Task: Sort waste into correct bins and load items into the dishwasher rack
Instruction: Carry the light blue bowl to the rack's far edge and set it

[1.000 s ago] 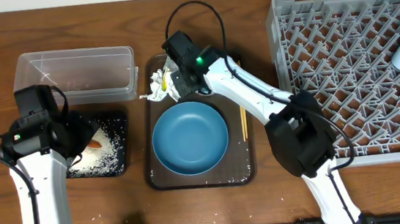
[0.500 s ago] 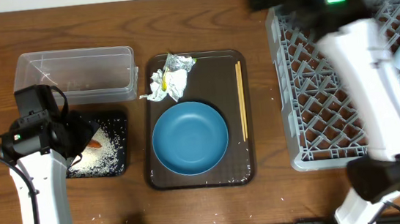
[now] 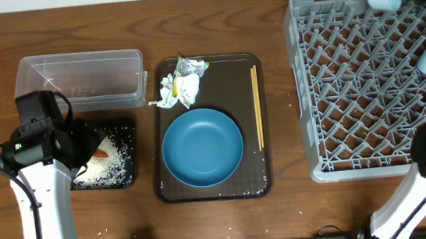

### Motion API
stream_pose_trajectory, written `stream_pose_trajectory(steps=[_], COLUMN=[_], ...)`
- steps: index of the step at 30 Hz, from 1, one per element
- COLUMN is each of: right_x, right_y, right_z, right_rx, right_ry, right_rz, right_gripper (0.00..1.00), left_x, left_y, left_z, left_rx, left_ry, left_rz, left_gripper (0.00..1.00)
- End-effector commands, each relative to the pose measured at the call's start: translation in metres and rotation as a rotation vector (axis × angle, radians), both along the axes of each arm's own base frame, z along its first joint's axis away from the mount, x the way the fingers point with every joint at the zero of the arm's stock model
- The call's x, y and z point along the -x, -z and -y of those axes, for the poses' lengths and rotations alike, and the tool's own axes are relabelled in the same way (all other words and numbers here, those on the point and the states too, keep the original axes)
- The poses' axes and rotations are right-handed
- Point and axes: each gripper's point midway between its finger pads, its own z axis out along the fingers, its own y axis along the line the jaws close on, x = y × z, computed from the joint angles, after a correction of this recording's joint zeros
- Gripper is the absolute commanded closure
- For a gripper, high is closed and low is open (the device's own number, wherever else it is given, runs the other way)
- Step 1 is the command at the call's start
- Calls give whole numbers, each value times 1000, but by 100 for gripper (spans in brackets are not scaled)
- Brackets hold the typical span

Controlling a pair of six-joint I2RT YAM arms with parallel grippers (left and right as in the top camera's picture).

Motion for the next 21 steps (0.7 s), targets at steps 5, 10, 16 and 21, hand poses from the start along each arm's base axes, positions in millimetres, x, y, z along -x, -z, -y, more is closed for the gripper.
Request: stream_pose_trajectory(steps=[5,10,16,21], right_x=[1,-2,-5,-6], right_y=[27,54,65,66], right_z=[10,31,39,40], right_rx=[-218,-244,-241,-235], right_ry=[-106,-70,-66,-68], right_rz=[-7,-47,-42,-35], right_gripper=[99,99,99,99], left_x=[0,0,0,0], left_y=[-3,-3,-3,-3], left_z=[-4,-4,-4,-4], left_rx=[-13,-13,-13,-13], left_ry=[-18,-18,-18,-18], left_rz=[1,1,1,1], left_gripper=[2,1,2,2])
